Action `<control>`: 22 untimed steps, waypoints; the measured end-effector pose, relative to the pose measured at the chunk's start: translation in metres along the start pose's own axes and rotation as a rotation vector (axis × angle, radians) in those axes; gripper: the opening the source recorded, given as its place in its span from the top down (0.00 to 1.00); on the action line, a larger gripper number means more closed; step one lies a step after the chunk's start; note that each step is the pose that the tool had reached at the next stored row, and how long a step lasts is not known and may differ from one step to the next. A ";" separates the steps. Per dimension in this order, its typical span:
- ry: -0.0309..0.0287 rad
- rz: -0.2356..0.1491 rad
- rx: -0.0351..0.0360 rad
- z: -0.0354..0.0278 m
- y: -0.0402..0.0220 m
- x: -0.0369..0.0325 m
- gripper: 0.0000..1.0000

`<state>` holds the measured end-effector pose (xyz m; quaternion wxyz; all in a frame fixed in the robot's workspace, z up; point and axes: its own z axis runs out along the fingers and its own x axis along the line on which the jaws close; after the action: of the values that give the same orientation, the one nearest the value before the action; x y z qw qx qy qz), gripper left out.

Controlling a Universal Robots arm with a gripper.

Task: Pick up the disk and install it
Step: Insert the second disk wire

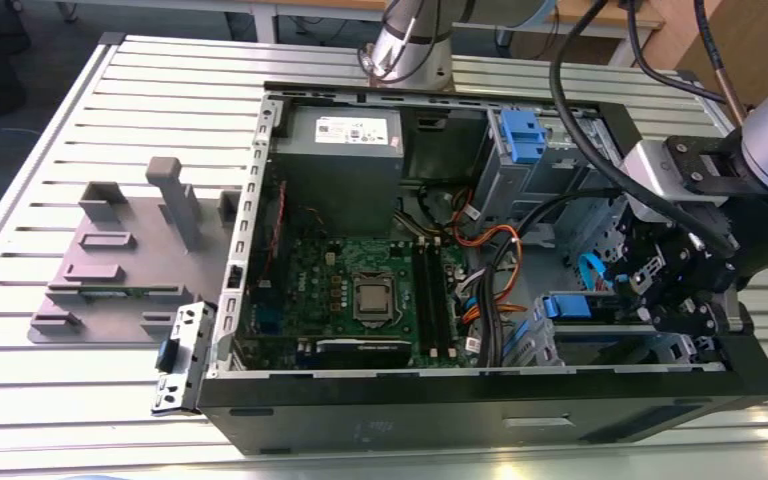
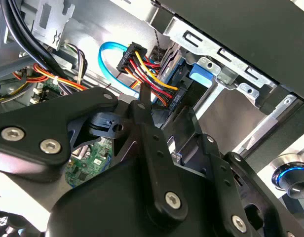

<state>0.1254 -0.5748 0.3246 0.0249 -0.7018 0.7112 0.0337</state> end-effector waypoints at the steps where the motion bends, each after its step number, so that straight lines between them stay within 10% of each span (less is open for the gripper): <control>1: -0.0001 0.000 0.0000 0.0000 0.0000 0.0000 0.56; 22: 0.0027 0.000 0.0000 -0.0070 0.0001 -0.0006 0.56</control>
<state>0.1254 -0.5748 0.3316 0.0240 -0.7017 0.7114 0.0327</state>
